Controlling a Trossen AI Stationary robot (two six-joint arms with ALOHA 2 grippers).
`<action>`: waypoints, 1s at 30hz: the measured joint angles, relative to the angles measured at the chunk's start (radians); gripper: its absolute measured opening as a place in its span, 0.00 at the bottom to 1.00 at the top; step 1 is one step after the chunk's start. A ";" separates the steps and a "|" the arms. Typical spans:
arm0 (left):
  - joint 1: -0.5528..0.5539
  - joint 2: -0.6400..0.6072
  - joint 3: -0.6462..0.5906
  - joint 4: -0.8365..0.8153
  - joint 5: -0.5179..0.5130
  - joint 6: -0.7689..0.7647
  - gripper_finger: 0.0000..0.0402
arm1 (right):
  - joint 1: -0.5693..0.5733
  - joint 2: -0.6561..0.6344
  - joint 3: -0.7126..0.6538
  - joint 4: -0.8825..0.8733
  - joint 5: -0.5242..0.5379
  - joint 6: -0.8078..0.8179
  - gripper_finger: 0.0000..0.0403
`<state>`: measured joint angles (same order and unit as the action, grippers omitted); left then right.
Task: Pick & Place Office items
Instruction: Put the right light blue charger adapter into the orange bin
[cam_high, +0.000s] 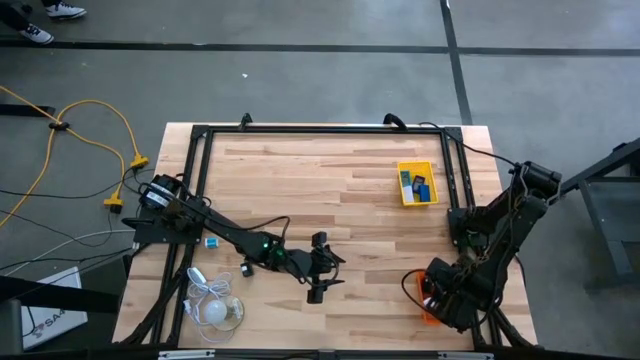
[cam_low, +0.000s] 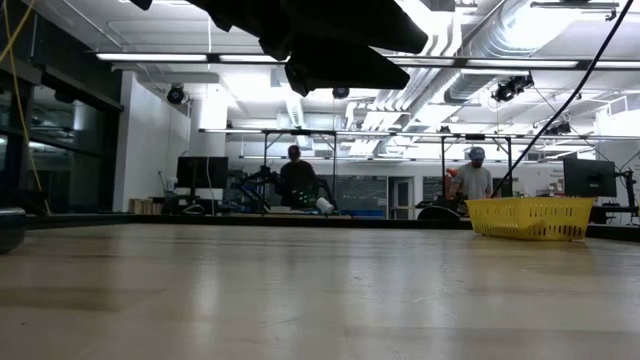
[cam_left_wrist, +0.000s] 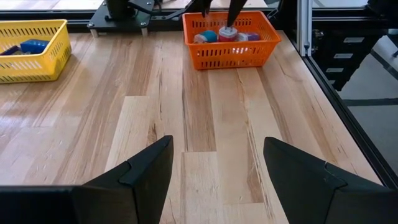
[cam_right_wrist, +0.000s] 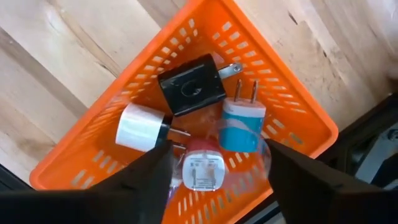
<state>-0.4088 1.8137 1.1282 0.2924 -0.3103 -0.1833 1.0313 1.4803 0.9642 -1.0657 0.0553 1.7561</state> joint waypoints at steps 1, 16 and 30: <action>0.000 0.000 0.000 0.000 0.000 0.000 0.60 | 0.000 0.000 0.000 -0.001 0.002 -0.001 0.59; 0.000 0.000 0.000 0.000 0.000 0.000 0.60 | 0.001 0.000 0.001 0.093 0.030 -0.115 0.77; 0.000 0.000 0.000 0.000 0.000 0.000 0.60 | -0.035 0.000 0.000 0.046 -0.029 -0.003 0.68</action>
<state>-0.4091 1.8137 1.1282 0.2924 -0.3101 -0.1833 0.9966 1.4799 0.9638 -1.0198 0.0266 1.7533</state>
